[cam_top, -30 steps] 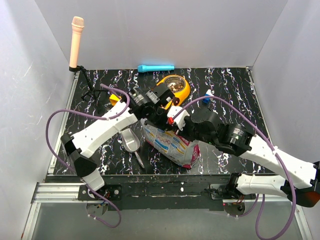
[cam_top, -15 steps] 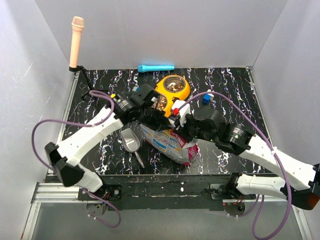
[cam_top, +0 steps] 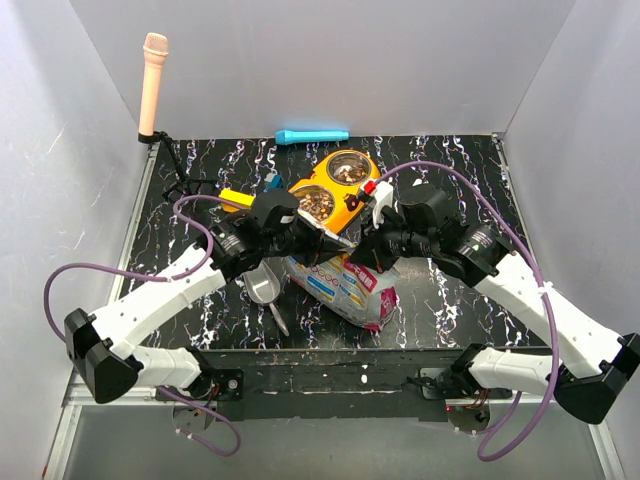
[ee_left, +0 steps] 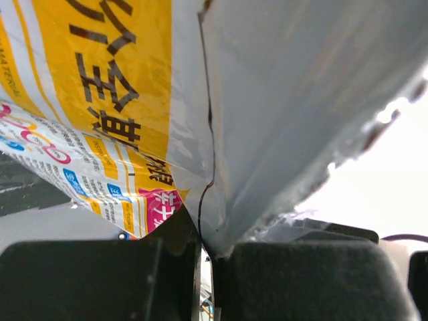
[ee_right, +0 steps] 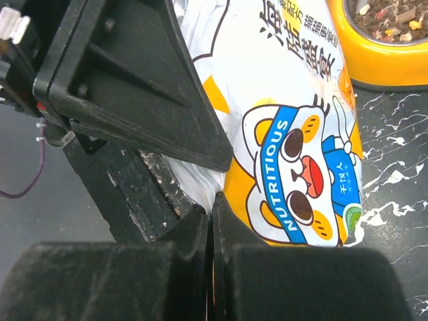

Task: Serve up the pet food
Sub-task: Close the pet food bag at the center of the board.

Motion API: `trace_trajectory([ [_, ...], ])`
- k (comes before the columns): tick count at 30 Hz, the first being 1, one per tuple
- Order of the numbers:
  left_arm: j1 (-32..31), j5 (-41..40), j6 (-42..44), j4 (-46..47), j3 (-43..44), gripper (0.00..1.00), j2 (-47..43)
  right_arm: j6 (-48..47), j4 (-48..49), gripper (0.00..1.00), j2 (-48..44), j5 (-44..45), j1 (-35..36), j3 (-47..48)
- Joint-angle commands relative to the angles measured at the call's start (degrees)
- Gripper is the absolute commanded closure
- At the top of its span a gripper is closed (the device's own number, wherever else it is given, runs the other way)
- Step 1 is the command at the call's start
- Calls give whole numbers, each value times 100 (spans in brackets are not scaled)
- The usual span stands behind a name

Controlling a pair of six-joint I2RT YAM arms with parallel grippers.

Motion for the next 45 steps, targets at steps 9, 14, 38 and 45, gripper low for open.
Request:
trace_trajectory([
  [9, 618, -2127, 338, 2846, -866, 100, -1457, 471, -1447, 96, -288, -823, -89, 389],
  [14, 618, -2021, -138, 2065, -392, 100, -1097, -434, -1342, 59, -122, 169, 411, 758],
  [38, 600, -448, -1571, -2709, 3045, 100, 793, -2148, 231, 62, 1144, 2115, 1238, 1498],
  [45, 688, -1089, -1299, -3324, 3538, 100, 803, -2299, 662, 99, 996, 2500, 1238, 1182],
])
